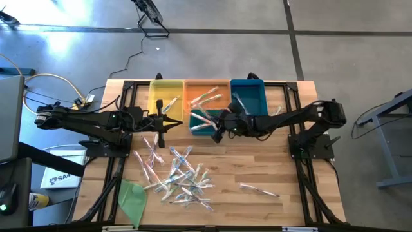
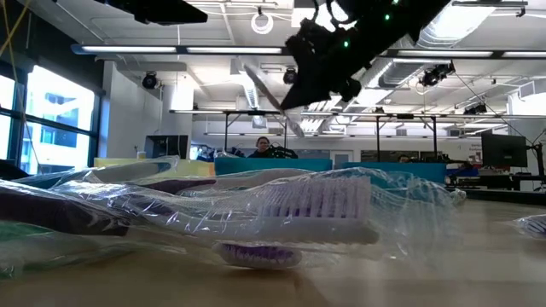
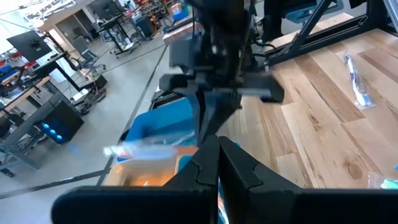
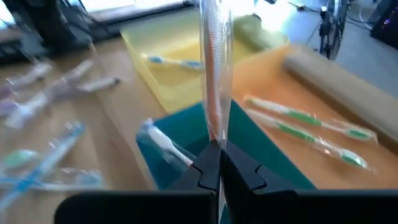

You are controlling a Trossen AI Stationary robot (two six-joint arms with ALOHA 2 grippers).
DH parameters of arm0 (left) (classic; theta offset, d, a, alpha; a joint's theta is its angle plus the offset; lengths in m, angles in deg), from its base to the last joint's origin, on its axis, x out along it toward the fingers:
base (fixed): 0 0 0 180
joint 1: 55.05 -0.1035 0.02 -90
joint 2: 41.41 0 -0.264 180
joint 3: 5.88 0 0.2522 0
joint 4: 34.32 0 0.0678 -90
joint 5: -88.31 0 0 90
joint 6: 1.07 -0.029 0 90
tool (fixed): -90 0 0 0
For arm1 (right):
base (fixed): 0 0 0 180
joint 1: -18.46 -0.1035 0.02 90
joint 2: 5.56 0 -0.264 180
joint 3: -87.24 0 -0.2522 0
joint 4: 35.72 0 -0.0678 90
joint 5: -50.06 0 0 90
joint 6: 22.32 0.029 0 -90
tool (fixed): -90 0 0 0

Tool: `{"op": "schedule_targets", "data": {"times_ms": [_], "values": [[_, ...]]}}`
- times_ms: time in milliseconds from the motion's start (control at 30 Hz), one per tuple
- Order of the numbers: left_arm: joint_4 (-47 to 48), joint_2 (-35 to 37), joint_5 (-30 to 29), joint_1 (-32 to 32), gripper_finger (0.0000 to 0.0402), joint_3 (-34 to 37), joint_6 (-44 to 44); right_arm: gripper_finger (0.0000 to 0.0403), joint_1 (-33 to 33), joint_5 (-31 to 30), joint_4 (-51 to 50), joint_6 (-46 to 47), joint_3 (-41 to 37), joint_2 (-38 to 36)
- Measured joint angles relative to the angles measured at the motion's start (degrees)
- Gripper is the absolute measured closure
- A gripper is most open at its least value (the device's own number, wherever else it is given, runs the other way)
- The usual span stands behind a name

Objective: Pick & Place Toothbrushes
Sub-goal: Put the orange toothbrush into the dark green bin

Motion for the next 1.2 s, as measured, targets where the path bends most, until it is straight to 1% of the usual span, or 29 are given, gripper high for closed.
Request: {"op": "schedule_targets", "data": {"times_ms": [267,567,767,867,1033,1200], "values": [[0.0,0.0,0.0,0.0,0.0402,0.0,0.0,0.0400,1.8,-0.6,-0.1,0.0,0.0,3.8],[0.0,0.0,0.0,0.0,0.0402,0.0,0.0,0.0400,2.1,-0.8,-0.7,0.0,0.0,8.2],[0.0,0.0,0.0,0.0,0.0402,0.0,0.0,0.0400,2.2,-1.7,-4.4,0.0,0.0,8.4],[0.0,0.0,0.0,0.0,0.0402,0.0,0.0,0.0400,2.2,-0.1,-5.2,0.0,0.0,8.4],[0.0,0.0,0.0,0.0,0.0402,0.0,0.0,0.0400,2.2,4.7,-6.1,0.0,0.0,8.4],[0.0,0.0,0.0,0.0,0.0402,0.0,0.0,0.0398,2.2,5.4,-5.6,0.0,0.0,8.4]]}}
